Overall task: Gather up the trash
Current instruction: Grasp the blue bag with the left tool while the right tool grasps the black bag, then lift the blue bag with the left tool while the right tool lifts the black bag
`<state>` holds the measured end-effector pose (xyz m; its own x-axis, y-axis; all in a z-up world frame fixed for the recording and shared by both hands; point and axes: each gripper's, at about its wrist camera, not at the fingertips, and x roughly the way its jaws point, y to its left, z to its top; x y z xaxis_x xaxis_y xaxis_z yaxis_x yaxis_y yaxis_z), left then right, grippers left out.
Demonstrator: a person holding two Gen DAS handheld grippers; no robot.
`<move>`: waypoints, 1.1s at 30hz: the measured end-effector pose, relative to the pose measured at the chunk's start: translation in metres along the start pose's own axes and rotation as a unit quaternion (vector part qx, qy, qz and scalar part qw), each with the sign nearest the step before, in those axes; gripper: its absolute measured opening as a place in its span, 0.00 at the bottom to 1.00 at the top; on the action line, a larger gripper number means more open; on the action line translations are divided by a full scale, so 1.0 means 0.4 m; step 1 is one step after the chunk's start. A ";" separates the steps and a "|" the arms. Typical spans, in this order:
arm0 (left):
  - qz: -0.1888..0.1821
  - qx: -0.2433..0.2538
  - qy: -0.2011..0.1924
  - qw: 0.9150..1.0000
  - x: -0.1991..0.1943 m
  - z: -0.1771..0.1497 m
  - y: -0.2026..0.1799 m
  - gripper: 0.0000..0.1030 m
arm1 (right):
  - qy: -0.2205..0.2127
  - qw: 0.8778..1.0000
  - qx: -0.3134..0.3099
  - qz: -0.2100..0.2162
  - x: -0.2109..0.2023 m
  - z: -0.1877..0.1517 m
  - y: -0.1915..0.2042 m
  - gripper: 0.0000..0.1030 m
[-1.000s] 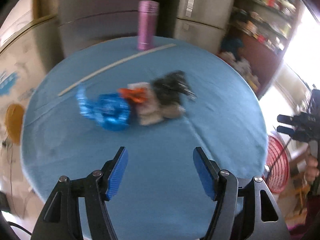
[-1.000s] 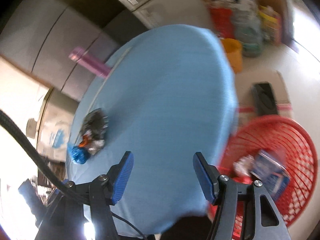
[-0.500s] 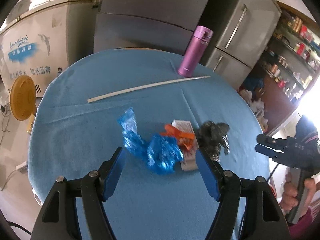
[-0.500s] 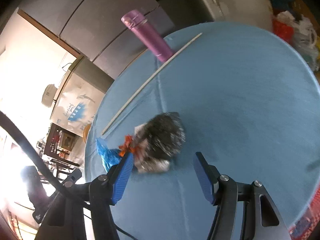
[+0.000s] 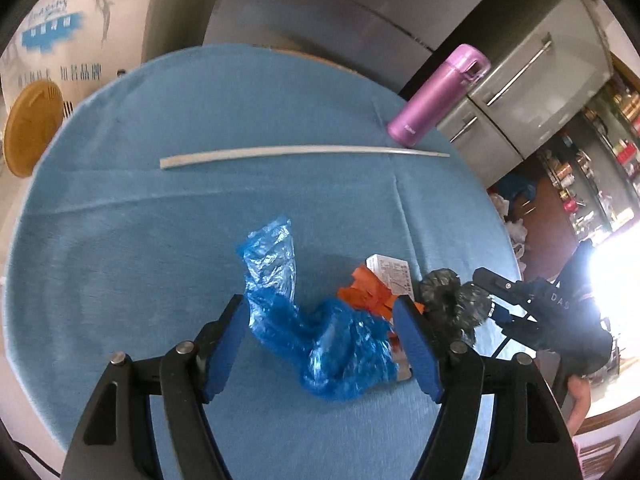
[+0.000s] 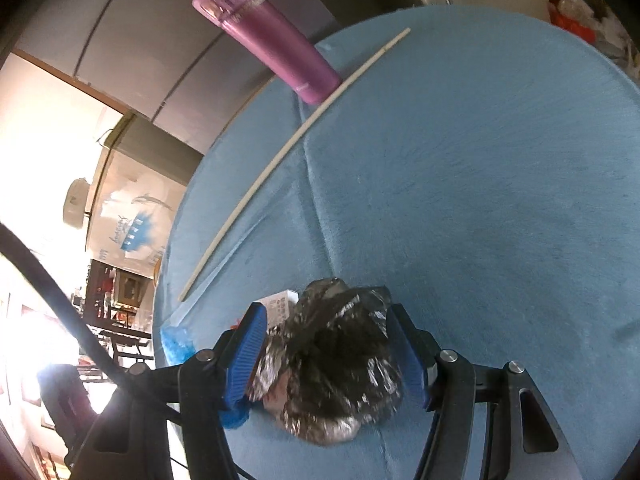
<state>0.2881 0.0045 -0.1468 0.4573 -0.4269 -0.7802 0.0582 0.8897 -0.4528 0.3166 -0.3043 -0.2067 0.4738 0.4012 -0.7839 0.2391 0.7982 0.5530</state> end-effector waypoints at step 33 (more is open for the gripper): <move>-0.018 0.056 0.008 0.998 -0.045 -0.171 -0.094 0.12 | -0.066 0.995 -0.072 -0.027 -0.202 -0.202 -0.015 0.36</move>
<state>0.2170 -0.0324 -0.1454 0.4397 -0.4614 -0.7706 0.1740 0.8855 -0.4309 0.2083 -0.3053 -0.1694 0.5735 0.3017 -0.7617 0.1479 0.8763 0.4584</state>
